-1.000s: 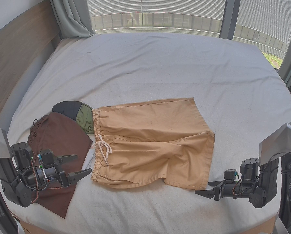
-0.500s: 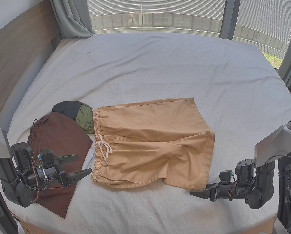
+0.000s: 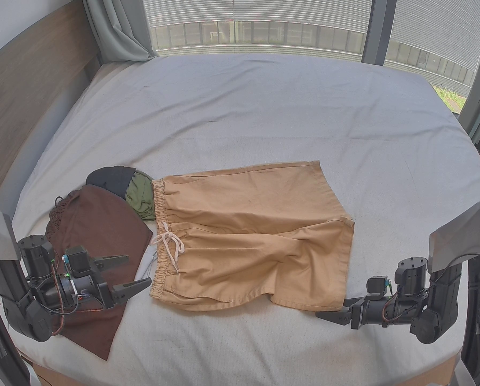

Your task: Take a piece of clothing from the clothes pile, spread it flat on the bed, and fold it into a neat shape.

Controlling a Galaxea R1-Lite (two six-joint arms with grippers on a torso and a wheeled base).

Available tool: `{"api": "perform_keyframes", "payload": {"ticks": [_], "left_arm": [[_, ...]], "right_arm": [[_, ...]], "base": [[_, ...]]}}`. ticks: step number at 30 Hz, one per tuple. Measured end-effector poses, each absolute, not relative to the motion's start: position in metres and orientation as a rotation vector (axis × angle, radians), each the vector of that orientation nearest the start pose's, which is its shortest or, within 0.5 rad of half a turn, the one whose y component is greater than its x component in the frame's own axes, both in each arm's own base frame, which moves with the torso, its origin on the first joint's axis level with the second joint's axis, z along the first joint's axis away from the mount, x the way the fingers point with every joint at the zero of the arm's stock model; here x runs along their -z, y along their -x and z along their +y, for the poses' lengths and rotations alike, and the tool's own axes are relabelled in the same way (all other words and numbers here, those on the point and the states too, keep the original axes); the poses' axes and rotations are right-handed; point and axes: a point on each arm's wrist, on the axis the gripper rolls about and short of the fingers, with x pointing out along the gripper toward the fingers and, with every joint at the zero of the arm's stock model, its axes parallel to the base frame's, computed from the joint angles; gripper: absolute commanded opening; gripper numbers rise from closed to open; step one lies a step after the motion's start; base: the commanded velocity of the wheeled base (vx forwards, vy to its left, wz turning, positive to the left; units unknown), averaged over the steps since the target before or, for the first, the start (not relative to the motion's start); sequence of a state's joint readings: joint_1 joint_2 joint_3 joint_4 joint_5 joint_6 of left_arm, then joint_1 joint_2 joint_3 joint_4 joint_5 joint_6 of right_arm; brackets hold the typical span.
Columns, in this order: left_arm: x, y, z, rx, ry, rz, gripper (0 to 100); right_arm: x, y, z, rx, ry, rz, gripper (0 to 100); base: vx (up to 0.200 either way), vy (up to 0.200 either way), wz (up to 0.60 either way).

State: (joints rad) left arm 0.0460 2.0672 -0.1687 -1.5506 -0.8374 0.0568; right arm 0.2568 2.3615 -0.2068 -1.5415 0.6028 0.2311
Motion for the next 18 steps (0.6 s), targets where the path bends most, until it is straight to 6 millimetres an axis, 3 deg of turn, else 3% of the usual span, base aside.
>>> {"api": "perform_keyframes", "payload": {"ticks": [4, 5, 18], "left_arm": [[-0.0415, -0.2480, -0.0053, 0.792, 0.100, 0.301, 100], [-0.0415, -0.2480, -0.0053, 0.792, 0.100, 0.301, 100], [-0.0412, -0.2480, -0.0053, 0.792, 0.100, 0.303, 100]], "right_arm": [[0.0318, -0.2487, 0.0783, -0.758, -0.317, 0.712, 100], [0.0316, -0.2488, 0.0783, -0.759, -0.316, 0.711, 0], [0.0323, -0.2505, 0.0767, -0.750, -0.313, 0.705, 0]], "base": [[0.000, 0.000, 0.00], [0.000, 0.000, 0.00], [0.000, 0.000, 0.00]]}}
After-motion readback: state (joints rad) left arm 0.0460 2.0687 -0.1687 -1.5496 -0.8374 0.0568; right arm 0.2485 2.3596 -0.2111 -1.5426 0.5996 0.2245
